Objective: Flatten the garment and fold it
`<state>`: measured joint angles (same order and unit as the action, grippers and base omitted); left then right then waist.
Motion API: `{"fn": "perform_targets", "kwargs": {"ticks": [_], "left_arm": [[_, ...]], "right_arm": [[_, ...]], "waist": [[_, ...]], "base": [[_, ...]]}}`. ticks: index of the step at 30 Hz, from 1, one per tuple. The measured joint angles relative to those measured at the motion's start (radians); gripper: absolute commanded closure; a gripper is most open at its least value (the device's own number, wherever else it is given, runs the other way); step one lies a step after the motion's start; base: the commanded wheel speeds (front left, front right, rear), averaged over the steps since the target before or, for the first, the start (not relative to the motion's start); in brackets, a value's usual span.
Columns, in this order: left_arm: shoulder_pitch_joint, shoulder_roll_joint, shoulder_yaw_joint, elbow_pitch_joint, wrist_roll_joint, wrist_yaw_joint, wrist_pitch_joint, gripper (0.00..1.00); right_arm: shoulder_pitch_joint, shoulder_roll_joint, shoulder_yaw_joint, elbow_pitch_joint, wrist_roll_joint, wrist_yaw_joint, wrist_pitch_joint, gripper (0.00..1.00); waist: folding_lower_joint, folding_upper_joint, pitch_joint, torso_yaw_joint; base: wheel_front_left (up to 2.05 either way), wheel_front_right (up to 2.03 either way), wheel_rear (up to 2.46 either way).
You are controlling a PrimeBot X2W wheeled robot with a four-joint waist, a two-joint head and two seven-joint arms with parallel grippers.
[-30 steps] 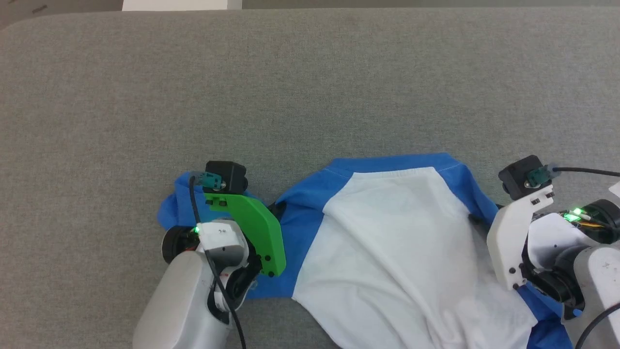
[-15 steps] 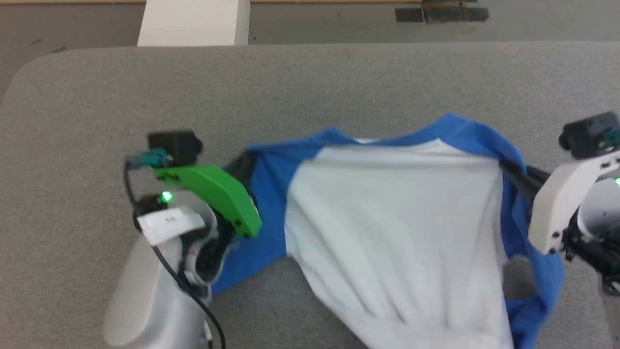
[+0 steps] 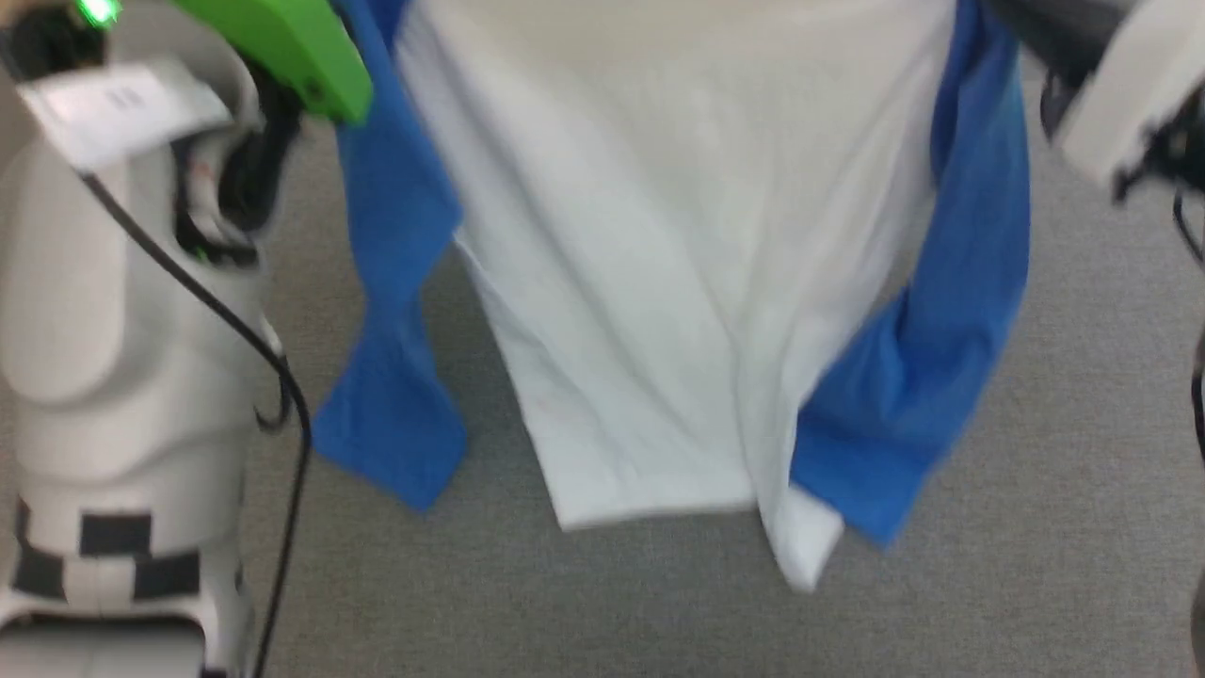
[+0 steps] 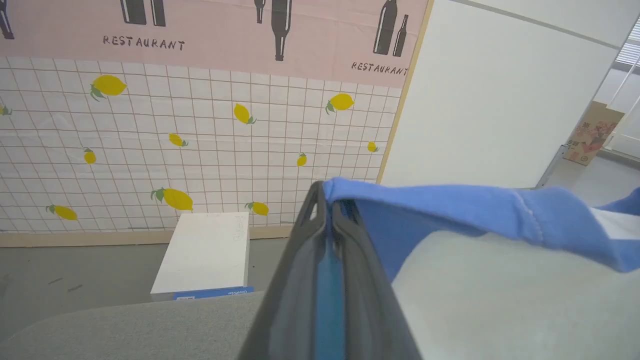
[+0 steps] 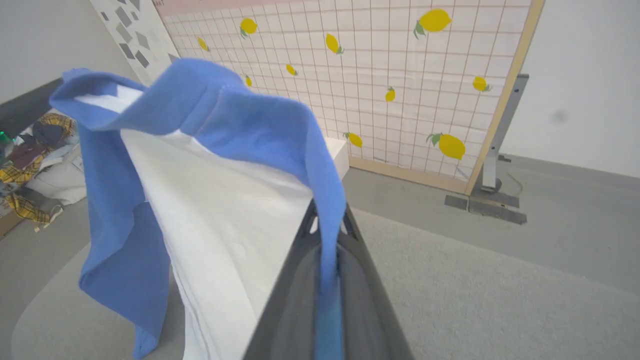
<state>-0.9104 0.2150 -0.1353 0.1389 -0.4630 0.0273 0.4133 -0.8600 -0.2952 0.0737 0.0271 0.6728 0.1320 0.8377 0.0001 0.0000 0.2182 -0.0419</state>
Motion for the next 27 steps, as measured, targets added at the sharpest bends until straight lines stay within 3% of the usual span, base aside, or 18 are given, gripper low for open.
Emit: {"fn": "perform_targets", "kwargs": {"ticks": [6, 14, 20, 27], "left_arm": [[-0.263, 0.027, 0.002, 0.151, 0.075, 0.006, -0.086, 1.00], [-0.553, 0.052, -0.004, 0.292, 0.162, 0.014, -0.330, 1.00], [-0.612, 0.045, -0.009, 0.366, 0.182, 0.016, -0.458, 1.00], [-0.599, 0.032, -0.015, 0.458, 0.170, -0.003, -0.529, 1.00]], "right_arm": [[-0.304, 0.061, 0.038, 0.190, -0.092, 0.000, -0.127, 1.00], [-0.607, 0.093, 0.095, 0.430, -0.250, 0.000, -0.405, 1.00], [-0.716, 0.111, 0.061, 0.558, -0.350, 0.001, -0.612, 1.00], [-0.720, 0.115, 0.127, 0.652, -0.327, 0.001, -0.671, 1.00]], "waist": [[0.0000, 0.0000, 0.064, -0.011], [0.0001, 0.0000, 0.171, -0.027], [0.0001, 0.0000, 0.243, -0.032], [0.0002, 0.0000, 0.303, -0.014]], "base": [[0.00, 0.00, 0.00], [0.00, 0.00, 0.00], [0.00, 0.00, 0.00], [0.00, 0.00, 0.00]]}}
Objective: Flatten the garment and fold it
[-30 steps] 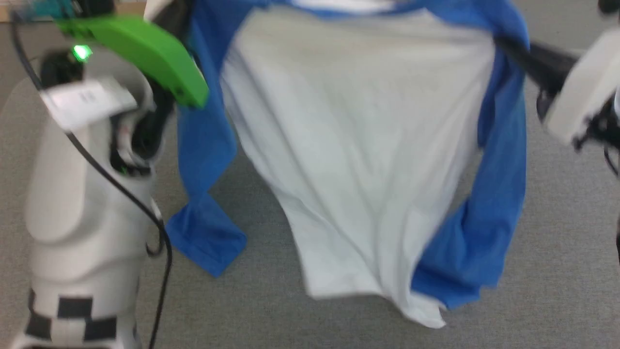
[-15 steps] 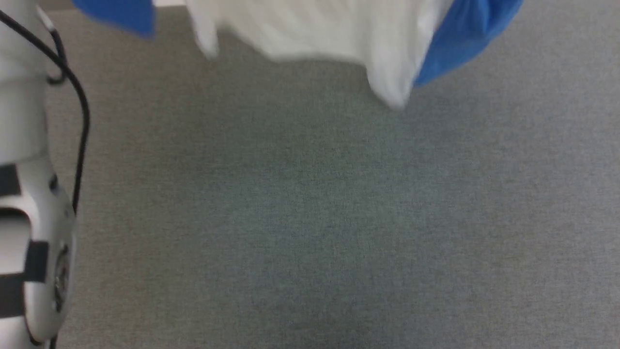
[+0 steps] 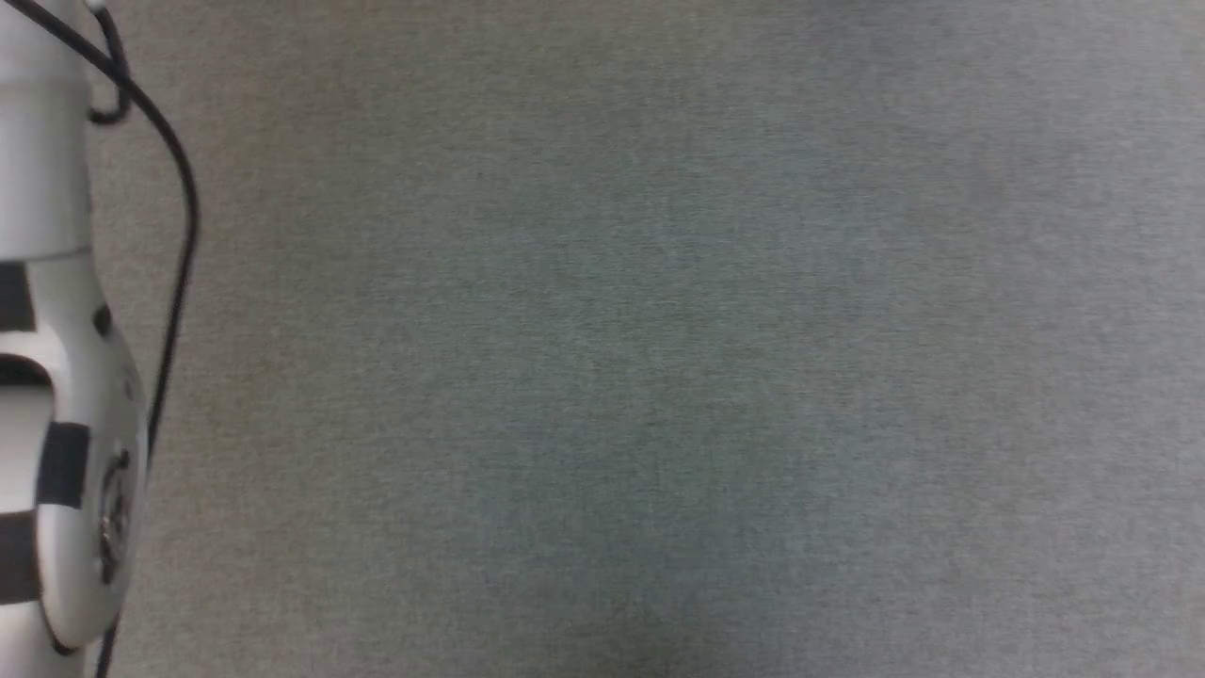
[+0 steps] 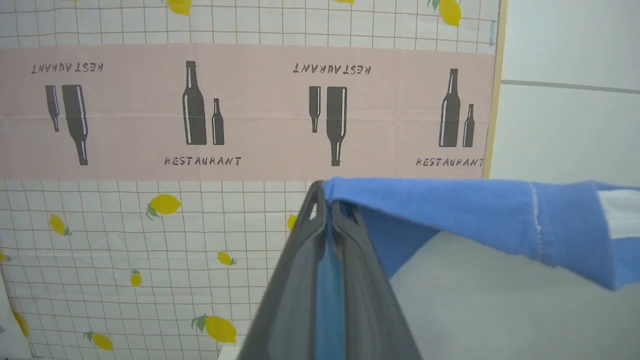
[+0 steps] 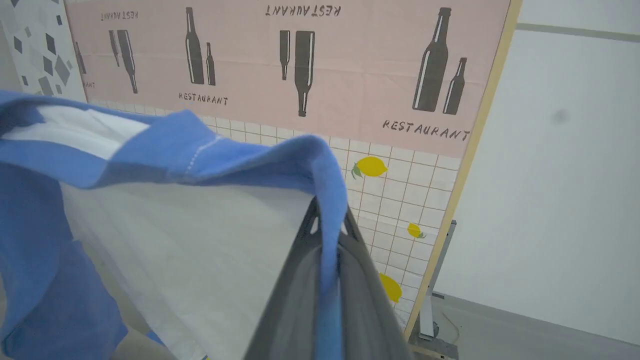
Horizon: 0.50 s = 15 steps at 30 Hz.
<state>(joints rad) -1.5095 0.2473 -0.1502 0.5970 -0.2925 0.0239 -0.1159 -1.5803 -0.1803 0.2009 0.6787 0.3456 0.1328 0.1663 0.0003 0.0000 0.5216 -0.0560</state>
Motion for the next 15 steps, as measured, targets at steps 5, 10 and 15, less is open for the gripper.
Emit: {"fn": "perform_targets", "kwargs": {"ticks": [5, 10, 15], "left_arm": [[0.108, -0.020, 0.005, 0.065, -0.043, -0.033, -0.046, 1.00], [0.286, -0.051, 0.007, 0.114, -0.079, -0.068, -0.080, 1.00], [0.544, -0.089, 0.004, 0.126, -0.132, -0.086, -0.089, 1.00]], "right_arm": [[0.118, -0.049, 0.129, -0.002, 0.107, 0.000, -0.010, 1.00], [0.299, -0.113, 0.198, -0.044, 0.229, 0.000, -0.057, 1.00], [0.568, -0.163, 0.267, -0.110, 0.353, 0.000, -0.079, 1.00]], "waist": [[-0.0001, 0.0000, -0.002, 0.030], [-0.0001, 0.0000, -0.048, 0.051], [-0.0003, 0.0000, -0.130, 0.064]], "base": [[0.00, 0.00, 0.00], [0.00, 0.00, 0.00], [0.00, 0.00, 0.00]]}}
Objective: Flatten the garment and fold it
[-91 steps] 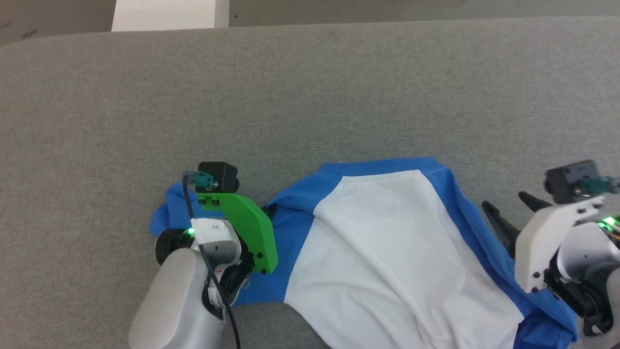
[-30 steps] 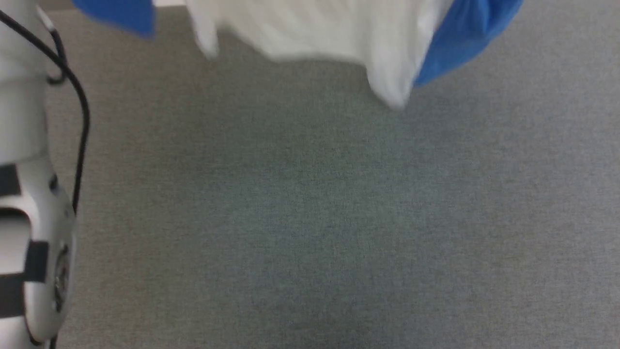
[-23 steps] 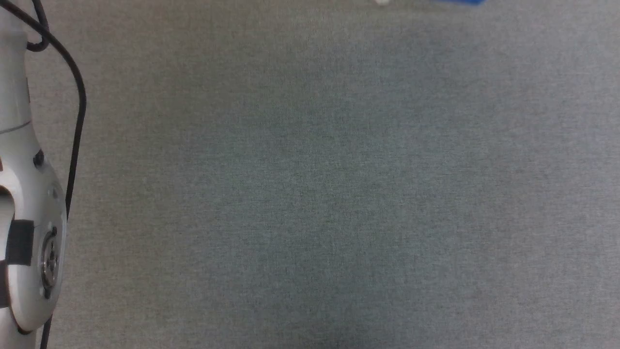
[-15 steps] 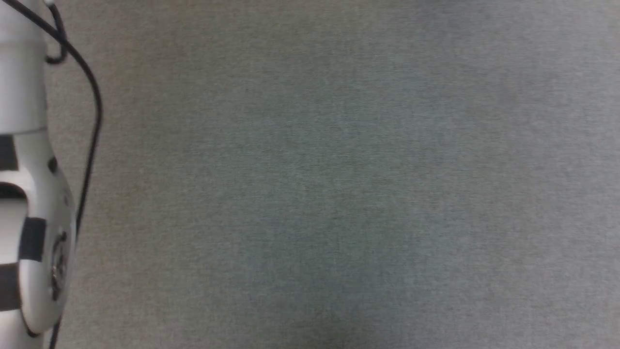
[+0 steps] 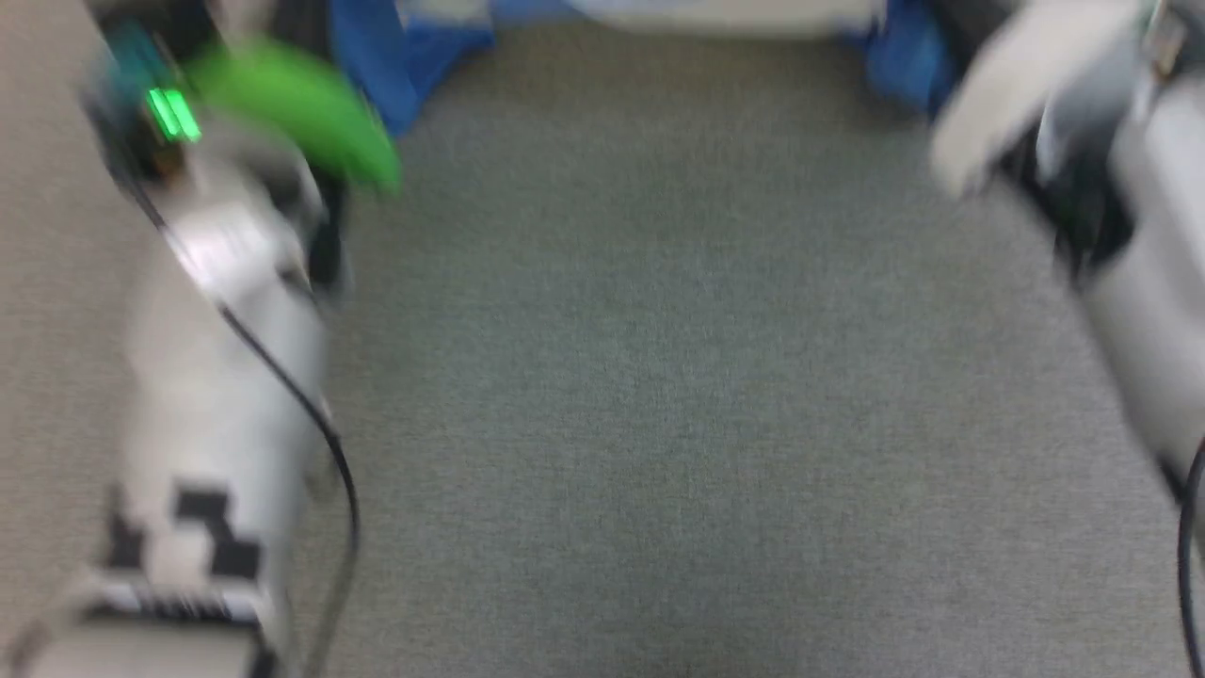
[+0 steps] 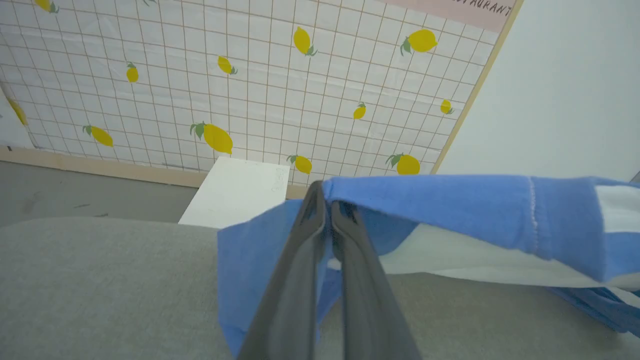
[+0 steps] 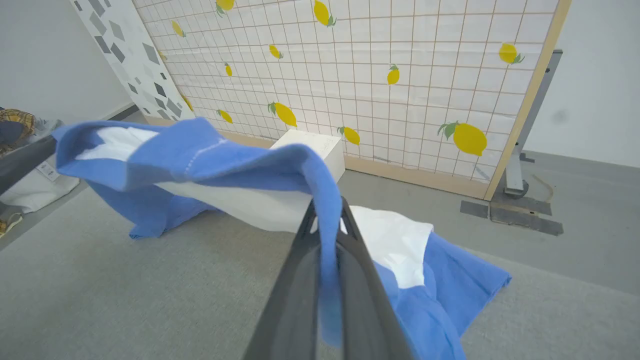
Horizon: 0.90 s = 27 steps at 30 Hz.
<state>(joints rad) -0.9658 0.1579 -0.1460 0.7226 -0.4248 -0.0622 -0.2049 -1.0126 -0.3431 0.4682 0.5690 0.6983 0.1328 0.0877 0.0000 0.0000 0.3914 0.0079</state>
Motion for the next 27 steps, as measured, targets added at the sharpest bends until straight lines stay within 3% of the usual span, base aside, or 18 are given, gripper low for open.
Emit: {"fn": "perform_targets", "kwargs": {"ticks": [5, 11, 19, 27], "left_arm": [[0.278, -0.052, -0.002, -0.059, -0.059, -0.003, 0.019, 1.00], [0.586, -0.074, -0.036, -0.170, -0.107, 0.004, 0.122, 1.00], [0.870, -0.040, -0.060, -0.360, -0.119, 0.109, 0.348, 1.00], [1.028, 0.013, -0.100, -0.515, -0.119, 0.219, 0.616, 1.00]], "right_arm": [[0.261, -0.076, 0.057, -0.072, 0.088, 0.000, 0.017, 1.00], [0.509, -0.125, 0.065, -0.116, 0.139, 0.000, 0.092, 1.00], [0.711, -0.187, 0.063, -0.229, 0.137, 0.000, 0.299, 1.00], [0.840, -0.215, 0.034, -0.364, 0.095, 0.001, 0.555, 1.00]], "waist": [[-0.0001, 0.0000, -0.093, 0.013], [-0.0001, 0.0000, -0.203, 0.028], [-0.0001, 0.0000, -0.321, 0.035], [-0.0002, 0.0000, -0.383, 0.017]], "base": [[0.00, 0.00, 0.00], [0.00, 0.00, 0.00], [0.00, 0.00, 0.00], [0.00, 0.00, 0.00]]}}
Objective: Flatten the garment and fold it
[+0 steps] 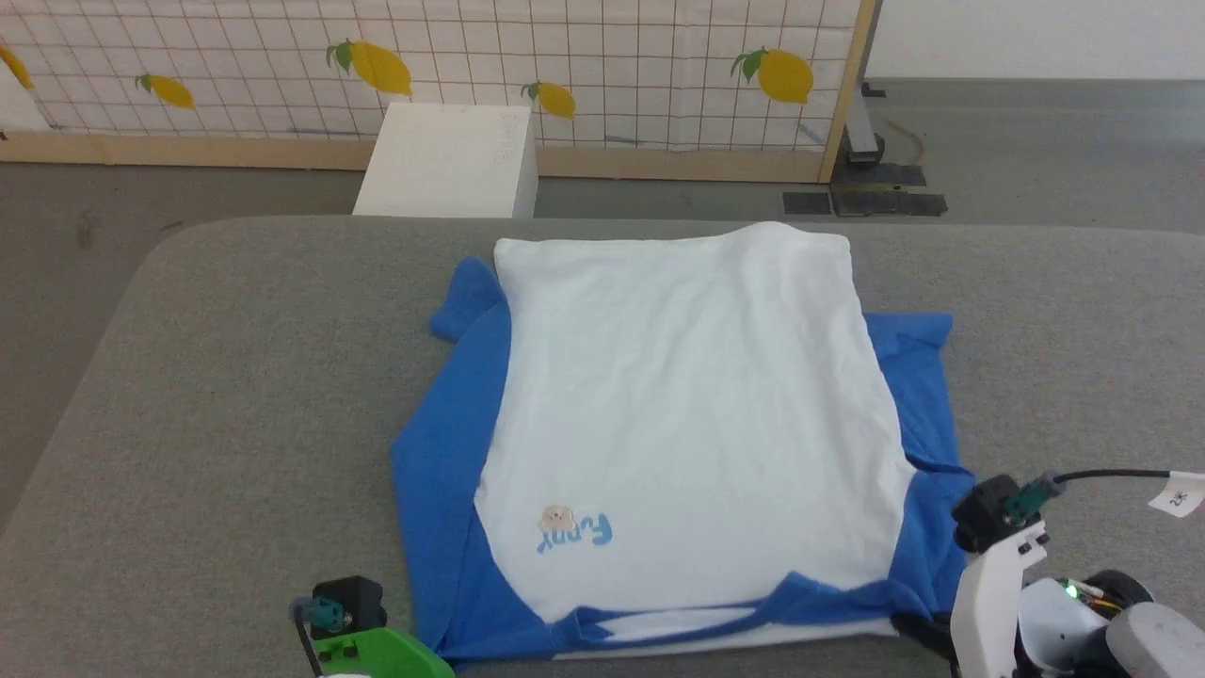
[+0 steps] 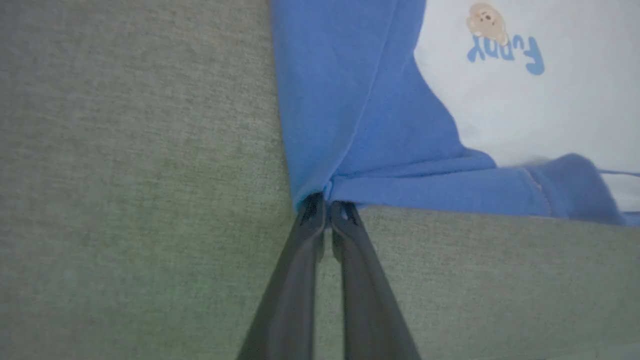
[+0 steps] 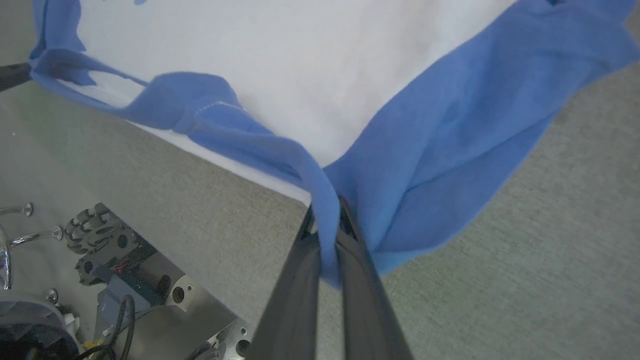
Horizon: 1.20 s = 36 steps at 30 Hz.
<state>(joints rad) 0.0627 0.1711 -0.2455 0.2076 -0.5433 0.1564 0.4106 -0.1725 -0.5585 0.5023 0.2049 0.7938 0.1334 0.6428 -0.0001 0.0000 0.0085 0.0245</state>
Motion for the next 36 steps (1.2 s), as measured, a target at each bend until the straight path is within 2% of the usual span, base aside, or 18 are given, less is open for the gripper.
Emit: {"fn": "perform_targets", "kwargs": {"ticks": [6, 10, 11, 12, 13, 17, 22, 27, 29, 32, 36], "left_arm": [[0.050, 0.023, -0.018, -0.062, 0.006, 0.047, 0.092, 1.00], [0.055, 0.025, -0.017, -0.082, 0.005, 0.057, 0.100, 1.00], [0.055, 0.024, -0.015, -0.085, 0.002, 0.057, 0.100, 0.83], [0.056, 0.024, -0.012, -0.088, -0.004, 0.057, 0.100, 0.00], [0.056, 0.024, -0.010, -0.091, -0.006, 0.057, 0.106, 0.00], [0.066, 0.036, 0.017, -0.126, -0.027, 0.075, 0.131, 0.00], [0.128, 0.095, 0.066, -0.210, -0.048, 0.114, 0.181, 0.00], [0.164, 0.132, 0.118, -0.339, -0.046, 0.157, 0.199, 0.00], [0.161, 0.144, 0.148, -0.381, -0.037, 0.159, 0.146, 0.00], [0.130, 0.139, 0.195, -0.428, -0.015, 0.148, -0.012, 0.00], [0.052, 0.122, 0.219, -0.438, 0.031, 0.102, -0.240, 0.00]], "right_arm": [[0.078, 0.030, -0.047, -0.042, -0.045, 0.000, 0.143, 1.00], [0.099, 0.068, -0.079, -0.052, -0.099, 0.000, 0.167, 1.00], [0.102, 0.076, -0.088, -0.053, -0.113, 0.000, 0.167, 0.84], [0.106, 0.084, -0.095, -0.055, -0.127, 0.000, 0.167, 0.20], [0.111, 0.093, -0.109, -0.058, -0.138, 0.000, 0.161, 0.00], [0.121, 0.095, -0.154, -0.074, -0.161, -0.001, 0.162, 0.00], [0.157, 0.070, -0.228, -0.140, -0.153, -0.001, 0.211, 0.00], [0.169, 0.078, -0.395, -0.201, -0.152, -0.001, 0.227, 0.00], [0.165, 0.099, -0.474, -0.216, -0.167, -0.001, 0.210, 0.00], [0.128, 0.147, -0.569, -0.222, -0.220, -0.001, 0.162, 0.00], [0.024, 0.207, -0.639, -0.204, -0.292, -0.001, 0.086, 0.00]], "waist": [[0.0000, 0.0000, -0.007, -0.017], [0.0000, 0.0000, 0.003, -0.018], [0.0000, 0.0000, 0.005, -0.018], [0.0000, 0.0000, 0.007, -0.018], [0.0000, 0.0000, 0.008, -0.017], [0.0000, 0.0000, 0.001, -0.020], [0.0000, 0.0000, -0.016, -0.027], [0.0000, 0.0000, -0.020, -0.035], [0.0000, 0.0000, -0.015, -0.035], [0.0001, 0.0000, -0.001, -0.033], [0.0001, 0.0000, 0.029, -0.031]], "base": [[0.00, 0.00, 0.00], [0.00, 0.00, 0.00], [0.00, 0.00, 0.00], [0.00, 0.00, 0.00], [0.00, 0.00, 0.00], [0.00, 0.00, 0.00], [0.00, 0.00, 0.00], [0.00, 0.00, 0.00], [0.00, 0.00, 0.00], [0.00, 0.00, 0.00], [0.00, 0.00, 0.00]]}}
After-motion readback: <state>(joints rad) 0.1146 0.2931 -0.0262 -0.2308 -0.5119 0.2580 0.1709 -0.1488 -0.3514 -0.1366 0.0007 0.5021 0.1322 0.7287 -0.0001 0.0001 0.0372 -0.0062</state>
